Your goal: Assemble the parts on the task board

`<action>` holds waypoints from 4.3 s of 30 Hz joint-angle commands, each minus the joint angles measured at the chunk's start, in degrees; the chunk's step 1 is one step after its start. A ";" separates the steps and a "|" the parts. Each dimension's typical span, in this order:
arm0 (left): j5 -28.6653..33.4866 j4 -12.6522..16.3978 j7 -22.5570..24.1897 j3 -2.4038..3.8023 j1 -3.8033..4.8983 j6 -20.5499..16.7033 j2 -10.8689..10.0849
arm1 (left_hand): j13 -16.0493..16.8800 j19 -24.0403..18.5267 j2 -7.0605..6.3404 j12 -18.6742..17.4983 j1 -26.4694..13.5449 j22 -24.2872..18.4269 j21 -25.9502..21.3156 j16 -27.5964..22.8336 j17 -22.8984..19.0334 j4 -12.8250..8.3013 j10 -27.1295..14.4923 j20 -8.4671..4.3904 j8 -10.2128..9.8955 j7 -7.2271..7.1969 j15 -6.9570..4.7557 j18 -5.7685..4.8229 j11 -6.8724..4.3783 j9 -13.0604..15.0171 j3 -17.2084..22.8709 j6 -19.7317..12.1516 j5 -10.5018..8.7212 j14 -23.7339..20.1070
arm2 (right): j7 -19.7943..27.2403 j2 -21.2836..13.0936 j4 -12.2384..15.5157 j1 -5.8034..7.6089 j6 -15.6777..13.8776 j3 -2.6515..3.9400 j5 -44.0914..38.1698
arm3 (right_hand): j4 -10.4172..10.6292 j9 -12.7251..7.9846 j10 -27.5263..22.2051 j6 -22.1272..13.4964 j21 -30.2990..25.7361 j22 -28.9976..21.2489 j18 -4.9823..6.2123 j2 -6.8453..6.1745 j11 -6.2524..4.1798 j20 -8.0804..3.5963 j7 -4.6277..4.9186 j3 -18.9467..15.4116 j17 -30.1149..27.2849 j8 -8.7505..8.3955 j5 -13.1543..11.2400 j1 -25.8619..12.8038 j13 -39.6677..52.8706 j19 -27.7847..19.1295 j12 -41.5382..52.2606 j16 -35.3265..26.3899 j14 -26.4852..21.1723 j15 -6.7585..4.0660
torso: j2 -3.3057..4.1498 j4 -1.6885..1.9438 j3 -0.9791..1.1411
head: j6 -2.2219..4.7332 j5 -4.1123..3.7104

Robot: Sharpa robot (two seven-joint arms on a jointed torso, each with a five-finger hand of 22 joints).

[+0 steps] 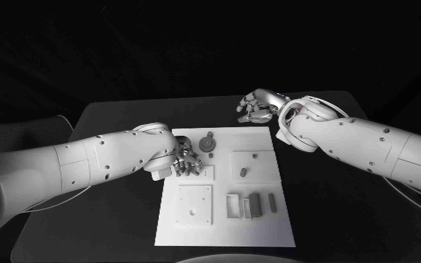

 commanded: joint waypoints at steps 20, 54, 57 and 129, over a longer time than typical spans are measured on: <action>-0.76 -0.20 -0.28 -0.04 -0.14 0.89 0.17 | -1.15 -1.25 -2.78 1.74 -2.17 1.27 1.09 1.74 -2.47 3.68 -1.62 -0.26 -0.01 -5.81 -0.42 1.15 -0.51 0.23 -0.39 5.70 -13.39 -1.24 | 0.25 -0.14 0.39 -0.01 0.68 0.03 0.07 | 0.03 -0.11 -0.32 -0.14 -0.24 0.76 1.18 0.42 0.06 0.00 0.46 -0.15 0.02 -0.08 0.19 -0.07 -0.09 -0.38 -0.20 -0.29 0.04 -0.48 | 0.03 0.02 -0.01 | -0.25 0.12; -0.57 -0.13 0.32 -0.02 -0.13 -0.60 -0.78 | -1.85 -1.72 -5.83 3.72 -7.83 1.18 1.36 4.34 -4.29 5.73 -2.38 -0.39 0.58 -6.06 -0.65 1.60 -0.75 1.20 -7.90 5.28 -23.18 -2.32 | 0.31 -0.45 0.40 -0.01 0.69 0.03 0.07 | 0.04 -0.16 -0.37 -0.19 -0.29 0.76 1.18 0.42 0.08 0.02 0.49 -0.15 0.03 -0.09 0.19 -0.10 -0.13 -0.43 -0.23 -0.31 0.00 -0.46 | -0.01 0.05 -0.06 | -0.39 0.10; -0.46 0.43 0.50 0.01 -0.12 -0.88 -1.47 | -1.86 -1.72 -5.84 3.73 -7.95 1.16 1.34 4.36 -4.33 5.69 -2.39 -0.40 0.57 -6.06 -0.65 1.60 -0.75 1.20 -8.04 5.27 -23.18 -2.33 | 0.35 -0.45 0.25 -0.01 0.71 0.03 0.07 | 0.05 -0.16 -0.37 -0.19 -0.29 0.76 1.18 0.43 0.08 0.02 0.49 -0.14 0.03 -0.09 0.19 -0.10 -0.13 -0.43 -0.23 -0.31 0.00 -0.45 | -0.04 0.09 -0.10 | -0.32 0.07; -7.82 -19.01 0.22 1.14 3.16 8.32 7.51 | 4.73 3.20 -0.11 20.11 -9.80 1.65 9.83 18.80 -8.41 2.63 -2.92 -4.06 -6.46 -2.94 -4.96 1.22 -1.11 -9.50 -8.57 -3.05 -17.90 -0.43 | 0.49 0.92 -1.16 -0.06 0.95 0.02 0.11 | -0.02 -0.24 -0.35 -0.23 -0.29 0.79 1.18 0.52 0.09 0.03 0.49 -0.11 0.06 -0.09 0.20 0.00 -0.15 -0.44 -0.18 -0.29 -0.01 -0.45 | 0.16 -0.19 0.04 | 1.02 0.01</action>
